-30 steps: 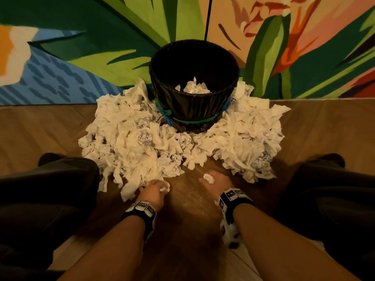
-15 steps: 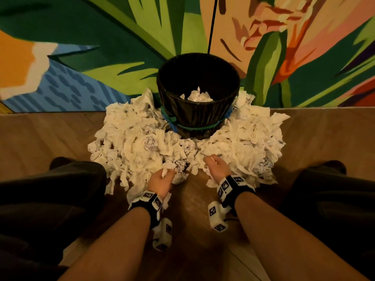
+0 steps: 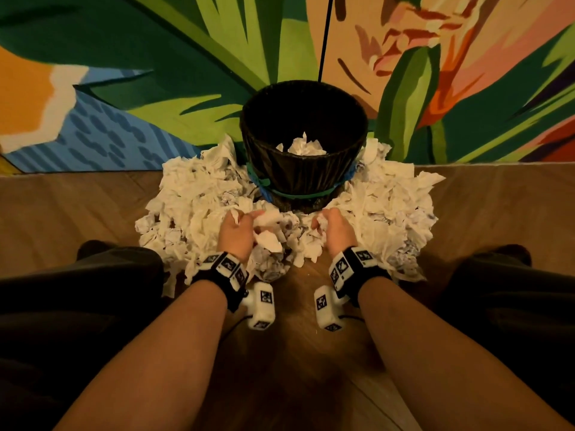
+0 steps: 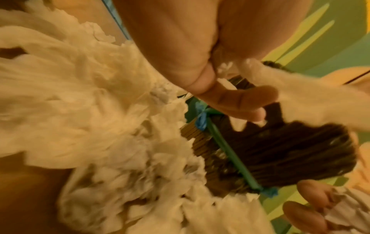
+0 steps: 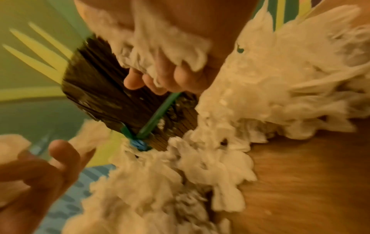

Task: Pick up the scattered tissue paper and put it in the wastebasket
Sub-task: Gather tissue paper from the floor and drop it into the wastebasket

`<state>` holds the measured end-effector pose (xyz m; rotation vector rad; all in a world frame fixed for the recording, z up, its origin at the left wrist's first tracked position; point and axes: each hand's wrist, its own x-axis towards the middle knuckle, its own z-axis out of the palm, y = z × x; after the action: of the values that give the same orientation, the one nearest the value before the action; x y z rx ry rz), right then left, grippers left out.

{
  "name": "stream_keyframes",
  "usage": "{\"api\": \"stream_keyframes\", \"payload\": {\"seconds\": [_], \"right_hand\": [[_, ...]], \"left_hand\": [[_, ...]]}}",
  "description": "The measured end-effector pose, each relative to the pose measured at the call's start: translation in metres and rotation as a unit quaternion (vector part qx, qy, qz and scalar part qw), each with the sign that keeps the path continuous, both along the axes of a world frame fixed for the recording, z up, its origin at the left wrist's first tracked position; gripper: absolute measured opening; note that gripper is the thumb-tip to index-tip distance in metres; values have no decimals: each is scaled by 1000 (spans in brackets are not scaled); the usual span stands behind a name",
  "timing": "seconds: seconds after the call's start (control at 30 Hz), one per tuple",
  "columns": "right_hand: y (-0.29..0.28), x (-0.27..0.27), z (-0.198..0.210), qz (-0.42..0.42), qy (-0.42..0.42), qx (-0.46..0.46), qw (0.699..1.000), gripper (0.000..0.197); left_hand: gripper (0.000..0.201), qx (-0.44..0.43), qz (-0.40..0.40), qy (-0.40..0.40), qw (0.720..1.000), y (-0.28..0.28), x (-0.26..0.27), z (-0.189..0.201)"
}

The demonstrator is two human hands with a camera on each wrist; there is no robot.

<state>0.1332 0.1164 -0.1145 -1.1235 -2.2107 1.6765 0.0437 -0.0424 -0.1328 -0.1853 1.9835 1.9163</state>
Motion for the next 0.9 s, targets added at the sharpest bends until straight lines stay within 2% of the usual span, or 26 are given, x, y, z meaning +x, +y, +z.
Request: {"api": "stream_keyframes", "payload": {"seconds": [0.03,0.1,0.17,0.3,0.37,0.43,0.5,0.6,0.67,0.77,0.83,0.9], "right_hand": [[2,-6,8,13,22,-4,1000,32],[4,-20,29,68,64,19,995,18],[5,-31,51,112,120,62,984,20],[9,-48,90,96,228,95,964,22],[17,-59,101,82,257,107,957,26],[27,-71,107,58,254,127,957,32],[37,-80,108,17,250,159,955,33],[49,-91,108,-38,272,178,945,31],[55,-97,107,-40,267,189,944,32],[62,-97,104,27,210,209,955,47],[67,-91,98,39,206,216,954,54],[75,-83,93,-12,227,201,953,52]], "left_hand": [[21,5,22,16,1000,4,-6,8],[17,-6,46,58,997,8,-20,25],[17,20,47,90,995,13,-30,47],[34,2,49,168,985,31,-51,88],[32,38,38,174,983,48,-60,106],[26,53,17,183,981,65,-68,117],[21,31,-7,230,973,79,-71,126],[18,-45,-78,329,940,93,-73,127],[27,-127,-129,348,920,99,-73,121],[48,-204,-191,355,892,101,-69,112],[52,-180,-188,377,889,96,-67,108],[52,-89,-119,397,906,83,-69,104]]}}
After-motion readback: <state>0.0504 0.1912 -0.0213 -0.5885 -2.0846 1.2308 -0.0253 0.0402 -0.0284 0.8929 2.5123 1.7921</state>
